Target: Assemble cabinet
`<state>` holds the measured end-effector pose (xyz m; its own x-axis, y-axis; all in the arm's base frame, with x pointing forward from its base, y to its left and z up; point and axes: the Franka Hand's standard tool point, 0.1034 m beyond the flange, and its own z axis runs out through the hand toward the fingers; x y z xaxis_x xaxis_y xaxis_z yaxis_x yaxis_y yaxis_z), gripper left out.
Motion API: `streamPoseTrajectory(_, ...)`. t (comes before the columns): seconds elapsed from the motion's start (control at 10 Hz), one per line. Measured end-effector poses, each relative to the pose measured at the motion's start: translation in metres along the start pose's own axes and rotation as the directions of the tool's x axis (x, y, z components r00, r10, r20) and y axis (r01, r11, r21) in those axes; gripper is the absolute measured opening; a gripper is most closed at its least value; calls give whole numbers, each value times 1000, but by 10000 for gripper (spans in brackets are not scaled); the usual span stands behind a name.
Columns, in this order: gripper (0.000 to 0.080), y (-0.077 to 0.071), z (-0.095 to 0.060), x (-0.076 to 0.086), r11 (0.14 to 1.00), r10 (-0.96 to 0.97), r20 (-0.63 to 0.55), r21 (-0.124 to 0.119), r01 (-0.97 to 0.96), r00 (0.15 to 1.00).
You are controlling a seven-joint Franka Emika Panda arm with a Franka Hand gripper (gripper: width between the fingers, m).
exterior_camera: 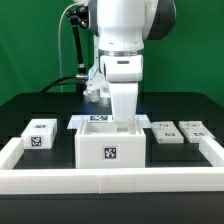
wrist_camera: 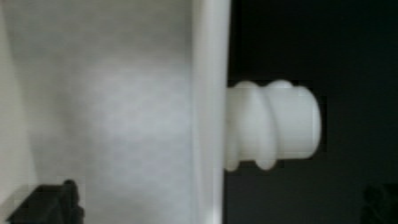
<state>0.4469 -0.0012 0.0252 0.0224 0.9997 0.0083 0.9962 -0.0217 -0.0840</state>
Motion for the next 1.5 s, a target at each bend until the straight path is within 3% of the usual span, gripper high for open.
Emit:
streamPoseTrajectory(0.1, 784, 1, 1, 0, 1000, 1, -1, 2, -1, 1000)
streamPoseTrajectory(0.4, 279, 2, 1, 0, 1000, 4, 0, 2, -4, 1000)
streamPoseTrajectory(0.5, 279, 2, 1, 0, 1000, 5, -1, 2, -5, 1000)
streamPoseTrajectory(0.6, 99, 2, 1, 0, 1000, 5, -1, 3, -5, 1000)
streamPoseTrajectory(0.7, 99, 3, 1, 0, 1000, 5, -1, 0, -5, 1000)
streamPoseTrajectory(0.8, 40, 4, 0, 0, 1000, 5, -1, -5, -5, 1000)
streamPoseTrajectory(1.3, 40, 4, 0, 0, 1000, 5, -1, -5, -5, 1000)
streamPoseTrajectory(1.5, 41, 13, -1, 10, 1000, 8, -5, -12, -8, 1000)
